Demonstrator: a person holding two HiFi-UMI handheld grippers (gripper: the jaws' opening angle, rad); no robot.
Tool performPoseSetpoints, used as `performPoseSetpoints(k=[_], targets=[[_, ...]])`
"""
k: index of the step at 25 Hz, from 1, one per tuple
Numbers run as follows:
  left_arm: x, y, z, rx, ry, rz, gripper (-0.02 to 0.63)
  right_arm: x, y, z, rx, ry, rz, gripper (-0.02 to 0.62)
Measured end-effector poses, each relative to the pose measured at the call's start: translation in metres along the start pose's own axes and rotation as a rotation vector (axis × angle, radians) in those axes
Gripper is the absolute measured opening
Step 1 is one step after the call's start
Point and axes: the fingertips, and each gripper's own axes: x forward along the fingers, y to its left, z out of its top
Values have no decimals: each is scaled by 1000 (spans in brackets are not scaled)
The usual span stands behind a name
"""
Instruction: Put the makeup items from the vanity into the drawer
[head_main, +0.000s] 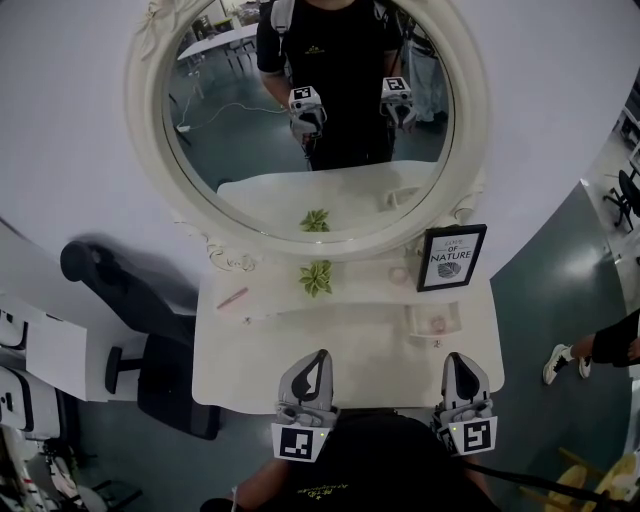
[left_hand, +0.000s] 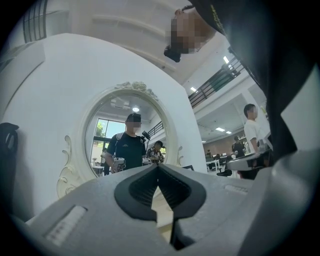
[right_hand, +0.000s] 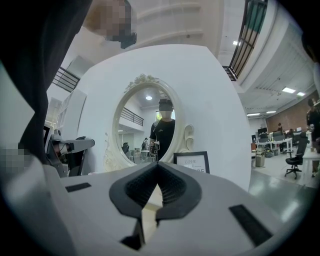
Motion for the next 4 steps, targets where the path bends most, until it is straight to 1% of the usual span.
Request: performPoseSetpoints(k=[4], targets=[[1,-4,3,0,-11,-9,21,0,-2,0,6,3,-6,2]])
